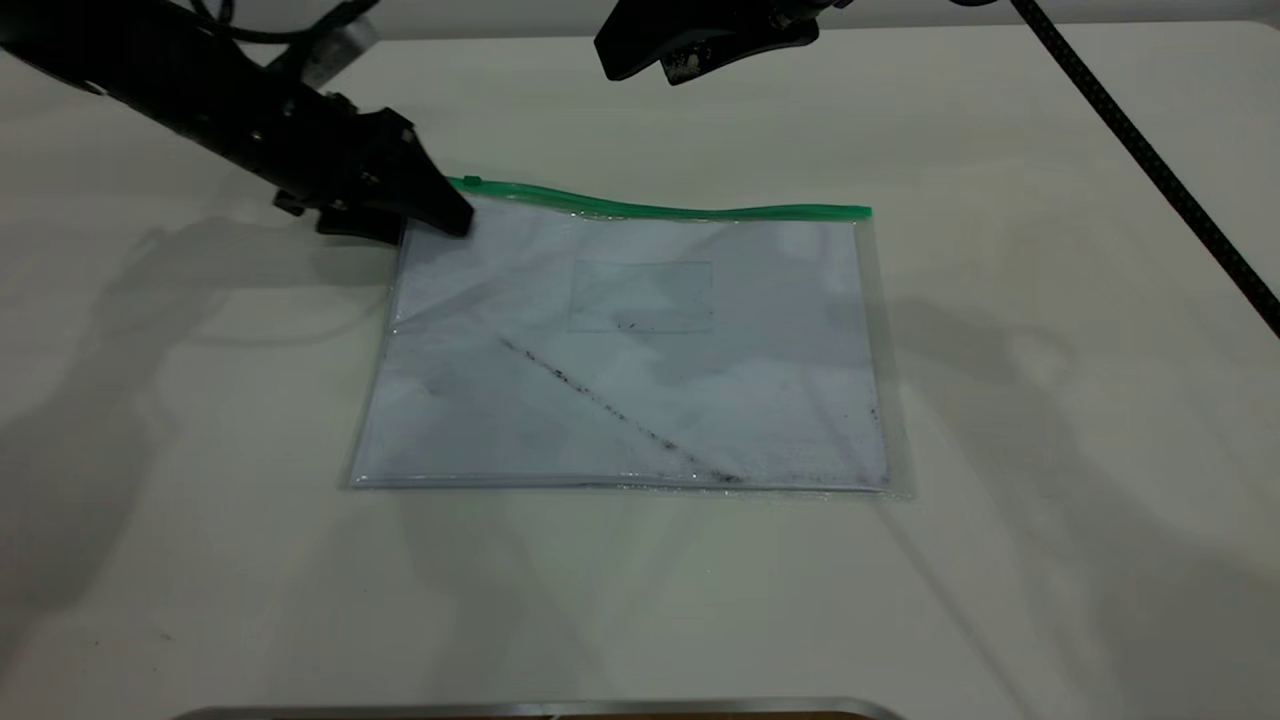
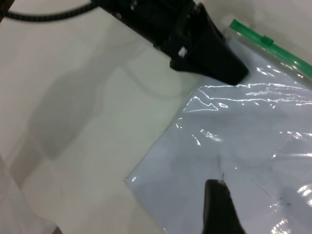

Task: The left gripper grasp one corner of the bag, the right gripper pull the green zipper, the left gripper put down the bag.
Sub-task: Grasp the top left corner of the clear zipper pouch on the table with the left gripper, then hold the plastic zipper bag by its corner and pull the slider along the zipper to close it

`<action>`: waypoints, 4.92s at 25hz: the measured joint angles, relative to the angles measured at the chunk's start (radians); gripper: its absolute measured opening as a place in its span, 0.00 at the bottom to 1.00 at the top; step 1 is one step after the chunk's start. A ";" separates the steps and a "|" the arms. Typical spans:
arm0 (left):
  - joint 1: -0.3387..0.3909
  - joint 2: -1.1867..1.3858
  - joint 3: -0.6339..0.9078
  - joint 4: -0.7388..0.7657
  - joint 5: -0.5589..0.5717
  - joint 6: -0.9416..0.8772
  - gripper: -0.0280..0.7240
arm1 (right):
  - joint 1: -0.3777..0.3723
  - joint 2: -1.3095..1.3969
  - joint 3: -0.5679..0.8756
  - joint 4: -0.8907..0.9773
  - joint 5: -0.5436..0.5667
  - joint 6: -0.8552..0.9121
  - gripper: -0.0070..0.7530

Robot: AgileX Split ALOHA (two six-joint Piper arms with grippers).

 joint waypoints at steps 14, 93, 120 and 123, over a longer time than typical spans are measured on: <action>-0.033 0.020 -0.004 0.007 0.016 0.082 0.14 | 0.000 0.000 -0.003 -0.004 -0.003 -0.001 0.65; -0.189 -0.281 -0.003 0.319 0.072 0.671 0.12 | 0.020 0.217 -0.230 0.180 -0.015 -0.301 0.58; -0.189 -0.281 -0.003 0.310 0.071 0.671 0.12 | 0.060 0.218 -0.230 0.208 -0.070 -0.296 0.41; -0.189 -0.281 -0.003 0.310 0.071 0.671 0.12 | 0.060 0.218 -0.230 0.208 -0.070 -0.298 0.22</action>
